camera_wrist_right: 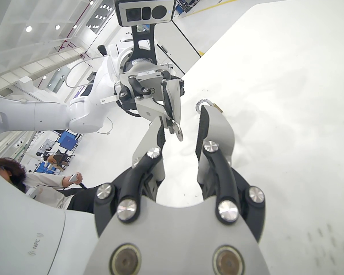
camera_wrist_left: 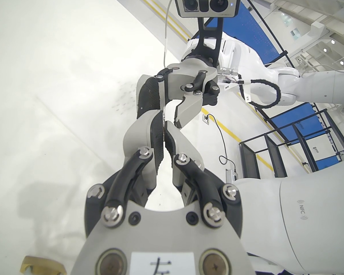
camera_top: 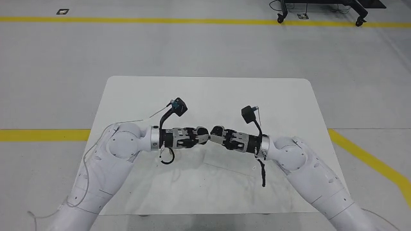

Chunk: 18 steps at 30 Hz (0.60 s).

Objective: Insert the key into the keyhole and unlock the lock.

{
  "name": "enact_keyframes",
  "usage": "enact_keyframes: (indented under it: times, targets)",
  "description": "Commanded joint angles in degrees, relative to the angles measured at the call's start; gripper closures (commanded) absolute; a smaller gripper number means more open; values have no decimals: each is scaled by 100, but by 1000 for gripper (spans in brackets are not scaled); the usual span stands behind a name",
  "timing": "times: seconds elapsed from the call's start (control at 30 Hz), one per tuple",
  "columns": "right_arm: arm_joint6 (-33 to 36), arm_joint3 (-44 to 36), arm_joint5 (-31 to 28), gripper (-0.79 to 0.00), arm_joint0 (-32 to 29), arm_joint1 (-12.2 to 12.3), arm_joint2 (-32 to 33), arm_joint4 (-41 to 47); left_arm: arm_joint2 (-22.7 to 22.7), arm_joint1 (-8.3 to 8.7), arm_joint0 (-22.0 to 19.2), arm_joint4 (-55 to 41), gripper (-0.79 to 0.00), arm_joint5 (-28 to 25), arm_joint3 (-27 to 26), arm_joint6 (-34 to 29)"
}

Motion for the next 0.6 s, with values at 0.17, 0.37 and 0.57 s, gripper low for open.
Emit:
enact_keyframes:
  times: [0.17,0.37,0.57]
  targets:
    - [49,-1,-87,-246,-66,19,73,96,9,29,22,28,0,-15,-29,98]
    - [128,-23,-178,0,-107,31,102,187,68,48,14,32,0,16,-52,100]
    - [201,-27,-157,0,-89,24,67,207,88,62,-17,-6,-736,23,-29,182]
